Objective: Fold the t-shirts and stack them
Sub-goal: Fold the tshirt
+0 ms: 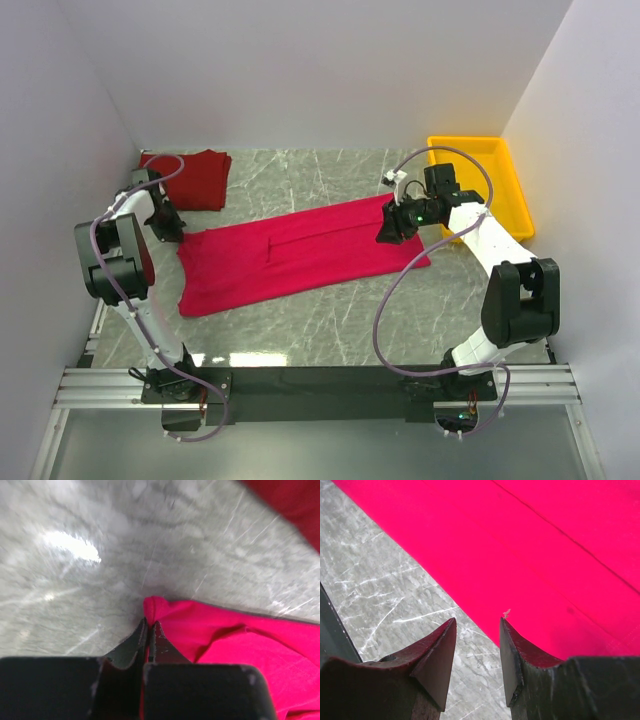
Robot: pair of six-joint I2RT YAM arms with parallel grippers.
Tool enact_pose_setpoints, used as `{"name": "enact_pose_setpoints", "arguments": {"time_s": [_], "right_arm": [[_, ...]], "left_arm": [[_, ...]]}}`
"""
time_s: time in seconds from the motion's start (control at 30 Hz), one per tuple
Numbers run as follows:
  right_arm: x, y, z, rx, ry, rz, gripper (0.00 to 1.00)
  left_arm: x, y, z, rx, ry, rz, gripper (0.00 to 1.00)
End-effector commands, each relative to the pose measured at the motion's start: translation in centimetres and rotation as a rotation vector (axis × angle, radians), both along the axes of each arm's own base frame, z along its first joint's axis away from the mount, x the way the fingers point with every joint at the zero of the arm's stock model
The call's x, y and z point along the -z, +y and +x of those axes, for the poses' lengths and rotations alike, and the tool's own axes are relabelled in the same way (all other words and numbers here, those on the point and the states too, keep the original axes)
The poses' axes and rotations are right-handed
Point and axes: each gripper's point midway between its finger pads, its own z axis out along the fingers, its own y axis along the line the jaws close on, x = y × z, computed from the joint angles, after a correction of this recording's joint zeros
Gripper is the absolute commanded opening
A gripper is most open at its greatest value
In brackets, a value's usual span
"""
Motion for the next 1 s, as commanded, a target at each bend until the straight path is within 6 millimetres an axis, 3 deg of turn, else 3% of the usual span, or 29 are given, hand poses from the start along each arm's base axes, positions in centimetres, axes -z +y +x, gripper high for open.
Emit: {"name": "enact_pose_setpoints", "arguments": {"time_s": [0.0, 0.17, 0.43, 0.9, 0.97], "right_arm": [[-1.7, 0.0, 0.9, -0.004, -0.06, 0.005, 0.47], [-1.5, 0.0, 1.3, -0.005, -0.056, 0.0, 0.47], [-1.1, -0.1, 2.0, -0.008, -0.046, -0.014, 0.47], [-0.4, -0.2, 2.5, -0.002, -0.034, -0.021, 0.47], [-0.2, -0.2, 2.6, 0.002, -0.027, -0.019, 0.47]], "left_arm": [[-4.6, 1.2, 3.2, 0.051, -0.147, 0.111, 0.01], [-7.2, 1.6, 5.4, 0.11, -0.215, 0.235, 0.01], [-9.8, 0.3, 8.7, 0.195, -0.309, 0.335, 0.01], [-12.4, -1.4, 14.4, 0.309, -0.399, 0.415, 0.01], [-11.5, -1.7, 15.2, 0.312, -0.393, 0.4, 0.01]]}}
